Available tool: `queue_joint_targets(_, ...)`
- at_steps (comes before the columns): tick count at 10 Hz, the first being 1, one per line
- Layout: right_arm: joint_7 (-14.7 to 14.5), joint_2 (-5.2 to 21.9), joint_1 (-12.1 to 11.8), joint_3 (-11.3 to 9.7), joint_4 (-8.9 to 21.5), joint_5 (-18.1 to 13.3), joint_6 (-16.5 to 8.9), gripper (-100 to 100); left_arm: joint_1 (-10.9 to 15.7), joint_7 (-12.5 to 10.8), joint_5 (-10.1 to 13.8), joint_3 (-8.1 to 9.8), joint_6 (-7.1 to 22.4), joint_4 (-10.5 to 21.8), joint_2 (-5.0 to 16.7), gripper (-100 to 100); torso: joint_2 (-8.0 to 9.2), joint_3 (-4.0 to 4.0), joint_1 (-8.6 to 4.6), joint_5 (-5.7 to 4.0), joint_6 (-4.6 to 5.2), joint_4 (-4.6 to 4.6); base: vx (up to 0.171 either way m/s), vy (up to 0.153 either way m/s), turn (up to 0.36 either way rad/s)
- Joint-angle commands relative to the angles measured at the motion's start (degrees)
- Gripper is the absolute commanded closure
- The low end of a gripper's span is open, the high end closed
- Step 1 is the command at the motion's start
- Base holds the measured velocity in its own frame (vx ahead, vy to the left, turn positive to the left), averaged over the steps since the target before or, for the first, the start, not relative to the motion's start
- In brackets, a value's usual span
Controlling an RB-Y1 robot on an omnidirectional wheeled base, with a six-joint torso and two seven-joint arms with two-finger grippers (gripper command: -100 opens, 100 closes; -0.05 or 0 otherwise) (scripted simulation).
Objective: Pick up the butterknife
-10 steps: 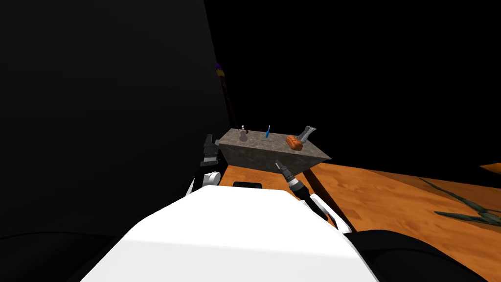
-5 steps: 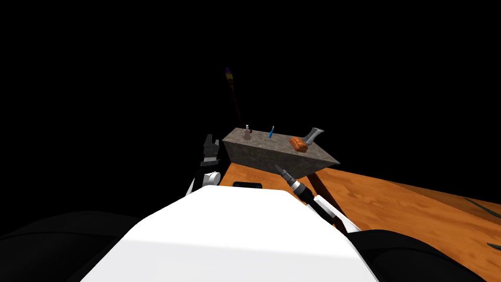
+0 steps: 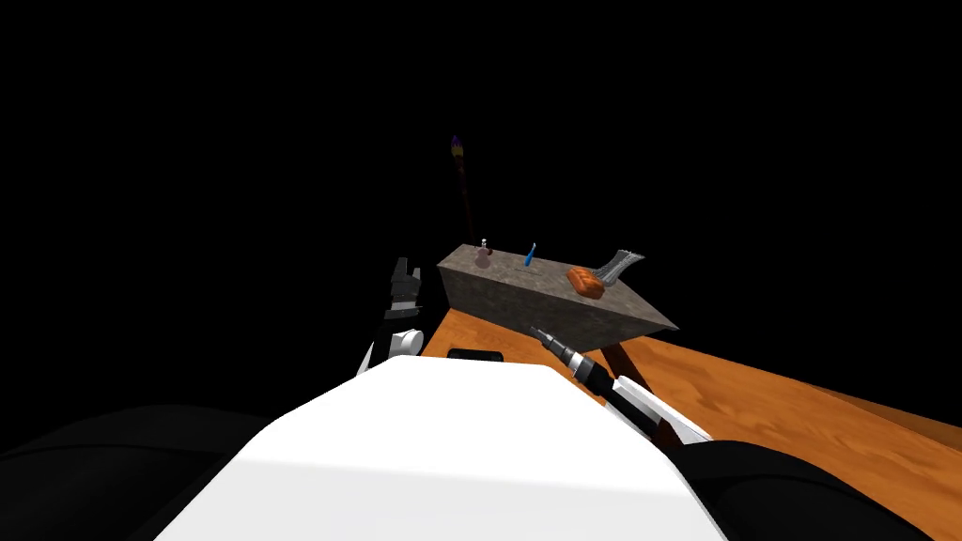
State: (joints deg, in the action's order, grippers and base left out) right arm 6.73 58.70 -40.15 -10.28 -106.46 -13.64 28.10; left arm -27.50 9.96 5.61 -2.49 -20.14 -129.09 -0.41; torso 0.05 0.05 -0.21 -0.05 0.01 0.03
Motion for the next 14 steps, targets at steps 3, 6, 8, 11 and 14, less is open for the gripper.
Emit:
queue_joint_targets(3,0.0,5.9,0.7,-1.8,2.3,-2.9,-1.0,-100,0.0,0.0,0.0,0.0,0.0,0.0,0.0,0,-0.08,-0.05,0.0,0.0,-0.03,-0.02,-0.028,-0.01,0.189)
queue_joint_targets(6,-0.2,11.3,1.4,-3.4,5.6,-6.6,-1.6,-100,0.0,0.0,0.0,0.01,0.0,0.0,0.0,0,-0.15,-0.08,0.02,0.0,0.04,-0.03,-0.009,-0.004,0.197)
queue_joint_targets(8,-0.3,14.2,2.0,-4.3,7.3,-8.5,-1.9,-100,0.0,0.0,0.0,0.01,0.0,0.0,0.0,0,-0.2,-0.11,0.01,0.0,0.04,-0.04,0.007,-0.011,0.184)
queue_joint_targets(11,-0.5,18.2,2.5,-5.1,8.9,-10.3,-2.3,-100,0.0,0.0,0.0,0.01,0.0,0.0,0.0,0,-0.31,-0.18,-0.02,0.0,0.02,-0.06,0.024,-0.015,0.167)
queue_joint_targets(14,-1.0,23.5,3.9,-6.7,12.1,-14.0,-2.9,-100,0.0,0.0,0.0,0.01,0.0,0.0,0.0,0,-0.48,-0.27,-0.07,-0.01,-0.01,-0.1,0.056,-0.029,0.263)
